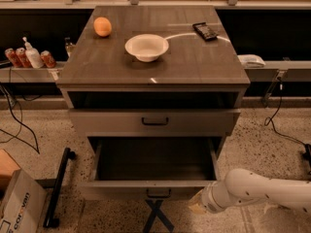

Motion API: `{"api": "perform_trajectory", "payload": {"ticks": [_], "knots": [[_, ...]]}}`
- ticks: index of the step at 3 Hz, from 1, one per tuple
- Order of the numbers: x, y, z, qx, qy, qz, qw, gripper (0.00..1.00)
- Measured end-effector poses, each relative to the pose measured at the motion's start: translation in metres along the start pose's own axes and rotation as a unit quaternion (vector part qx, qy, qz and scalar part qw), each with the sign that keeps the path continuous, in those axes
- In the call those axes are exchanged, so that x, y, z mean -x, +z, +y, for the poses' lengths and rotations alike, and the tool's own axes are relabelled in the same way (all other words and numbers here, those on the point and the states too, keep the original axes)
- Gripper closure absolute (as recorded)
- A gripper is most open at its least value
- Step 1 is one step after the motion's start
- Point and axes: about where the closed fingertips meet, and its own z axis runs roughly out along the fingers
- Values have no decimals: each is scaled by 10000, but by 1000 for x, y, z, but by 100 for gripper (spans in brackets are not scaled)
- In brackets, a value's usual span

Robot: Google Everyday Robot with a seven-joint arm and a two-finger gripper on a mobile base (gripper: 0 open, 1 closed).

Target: Close middle drawer

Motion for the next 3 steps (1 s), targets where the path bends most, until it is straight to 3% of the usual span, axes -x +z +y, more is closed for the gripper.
{"api": "perform_trajectory", "payload": {"ticks": [1, 2, 3], "knots": [[21, 4, -30, -217, -210, -339, 9990, 100], [28, 6, -42, -274, -279, -473, 9981, 100], [48, 3, -85, -403, -434, -789, 9951, 98]]}}
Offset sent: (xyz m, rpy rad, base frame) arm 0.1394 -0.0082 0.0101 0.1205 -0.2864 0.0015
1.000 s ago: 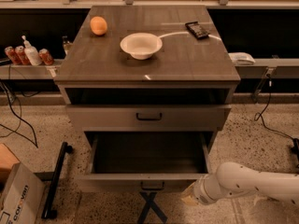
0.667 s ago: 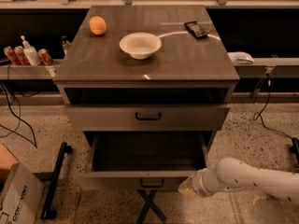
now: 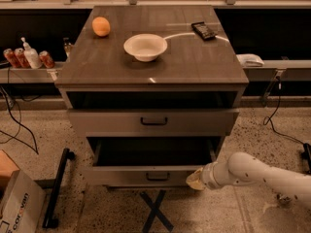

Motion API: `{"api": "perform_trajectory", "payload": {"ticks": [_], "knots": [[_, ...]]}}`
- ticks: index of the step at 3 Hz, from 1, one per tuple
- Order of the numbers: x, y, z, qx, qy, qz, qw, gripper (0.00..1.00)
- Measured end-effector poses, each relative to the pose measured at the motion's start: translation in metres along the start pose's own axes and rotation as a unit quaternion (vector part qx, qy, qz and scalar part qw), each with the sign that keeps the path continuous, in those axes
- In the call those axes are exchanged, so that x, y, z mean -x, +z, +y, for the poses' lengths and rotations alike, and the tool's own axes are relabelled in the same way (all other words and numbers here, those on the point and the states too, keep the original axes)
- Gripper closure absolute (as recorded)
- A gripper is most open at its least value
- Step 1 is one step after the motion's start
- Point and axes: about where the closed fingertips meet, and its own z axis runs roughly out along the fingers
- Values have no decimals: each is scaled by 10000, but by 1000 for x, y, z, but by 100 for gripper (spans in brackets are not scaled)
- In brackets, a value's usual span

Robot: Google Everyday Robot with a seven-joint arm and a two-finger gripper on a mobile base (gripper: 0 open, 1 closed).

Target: Close middle drawer

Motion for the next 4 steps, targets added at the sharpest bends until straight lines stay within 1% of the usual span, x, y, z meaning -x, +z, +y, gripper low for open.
{"api": "perform_trajectory", "payload": {"ticks": [1, 2, 3, 4], "knots": [[5, 0, -13, -40, -45, -85, 9999, 74], [14, 3, -40, -112, -116, -235, 9996, 51], [20, -2, -52, -220, -124, -281, 9993, 28], [21, 0, -51, -208, -128, -285, 9993, 6]]}}
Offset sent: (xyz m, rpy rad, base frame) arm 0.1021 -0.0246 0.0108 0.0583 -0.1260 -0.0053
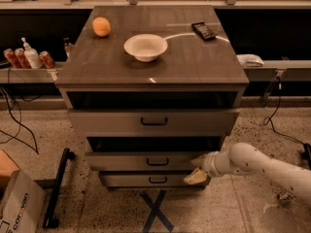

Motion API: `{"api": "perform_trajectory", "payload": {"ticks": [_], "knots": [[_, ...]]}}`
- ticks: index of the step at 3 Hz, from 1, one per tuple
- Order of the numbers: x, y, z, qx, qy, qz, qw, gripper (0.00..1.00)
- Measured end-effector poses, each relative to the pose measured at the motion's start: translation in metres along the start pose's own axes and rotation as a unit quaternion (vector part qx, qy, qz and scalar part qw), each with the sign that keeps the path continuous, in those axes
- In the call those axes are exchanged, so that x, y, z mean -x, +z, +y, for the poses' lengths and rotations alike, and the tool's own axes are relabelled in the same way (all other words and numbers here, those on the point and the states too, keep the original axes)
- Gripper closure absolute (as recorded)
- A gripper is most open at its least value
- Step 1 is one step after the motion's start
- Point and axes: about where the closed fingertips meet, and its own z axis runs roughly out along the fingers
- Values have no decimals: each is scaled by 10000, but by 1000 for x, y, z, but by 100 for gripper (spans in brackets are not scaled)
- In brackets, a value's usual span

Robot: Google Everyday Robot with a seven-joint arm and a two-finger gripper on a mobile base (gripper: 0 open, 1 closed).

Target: Close middle drawer

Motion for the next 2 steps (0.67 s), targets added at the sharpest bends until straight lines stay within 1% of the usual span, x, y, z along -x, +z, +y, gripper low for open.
{"api": "perform_trajectory", "payload": {"ticks": [1, 2], "knots": [[0, 1, 1, 11, -1, 0, 10000, 0], [0, 1, 1, 11, -1, 0, 10000, 0]]}}
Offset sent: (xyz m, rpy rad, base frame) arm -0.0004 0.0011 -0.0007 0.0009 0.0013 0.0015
